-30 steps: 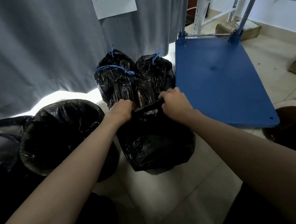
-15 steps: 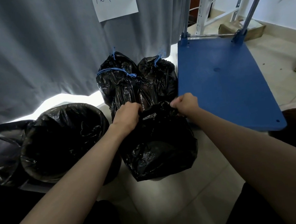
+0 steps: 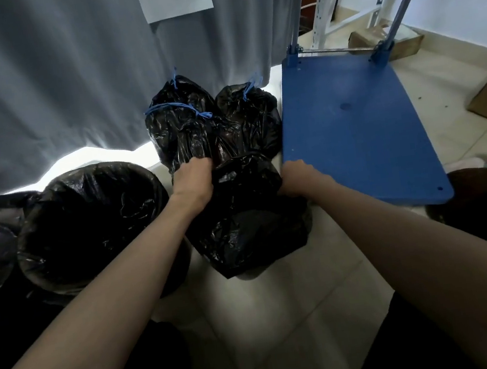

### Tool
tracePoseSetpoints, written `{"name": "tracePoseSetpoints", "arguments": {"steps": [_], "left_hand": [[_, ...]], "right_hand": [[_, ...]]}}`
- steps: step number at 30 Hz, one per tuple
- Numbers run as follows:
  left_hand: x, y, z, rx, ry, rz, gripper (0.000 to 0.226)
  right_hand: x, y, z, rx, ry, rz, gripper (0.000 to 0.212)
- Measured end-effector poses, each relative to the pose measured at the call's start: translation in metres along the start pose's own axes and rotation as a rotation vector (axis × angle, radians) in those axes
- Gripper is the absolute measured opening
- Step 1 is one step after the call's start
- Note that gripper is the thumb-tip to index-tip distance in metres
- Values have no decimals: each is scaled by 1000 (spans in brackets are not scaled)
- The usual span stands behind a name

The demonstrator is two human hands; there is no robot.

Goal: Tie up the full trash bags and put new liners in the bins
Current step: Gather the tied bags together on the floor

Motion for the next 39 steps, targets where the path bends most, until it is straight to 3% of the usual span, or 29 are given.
{"name": "tracePoseSetpoints", "arguments": {"steps": [7,11,13,14,16,19,21,26,32,36,39], "left_hand": [[-1,-2,-7,-17,8,42,26],[-10,1,-14,-62,-222,-17,36],[-20,5,-18,-27,-372,-148,21],[-25,7,-21,40,-433,-233,12],[-35,6,-30,196,-524,-318,8],[-49,-7,-48,392,-637,-206,16],[-57,-26,-57,478,-610,-78,26],[-65,-68,-70,768,-348,245,51],[-52,-16,-68,427,-496,182,59],[-35,9,-93,395,-552,183,72],[-31,3,-115,345,-567,255,52]], "right_hand": [[-31,0,-9,-45,-59,87,21],[-20,8,-26,-195,-2,51,40],[-1,19,-43,-375,131,14,34],[10,23,-49,-388,207,21,24],[29,21,-55,-178,277,-26,11],[41,0,-60,215,237,-264,36],[39,-15,-61,246,247,-375,57],[25,-44,-59,373,183,-590,61],[36,-14,-61,89,294,-451,33],[45,-16,-76,279,331,-363,33],[51,-28,-91,320,351,-460,35]]}}
Point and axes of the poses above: each hand's wrist, its own z-axis towards the middle knuckle, its own y-axis out of the back of the hand, x = y × z, the point moved 3 cm from there along z, towards the middle knuckle, and after that the axes turned 9 degrees about x, right-handed, at the moved point
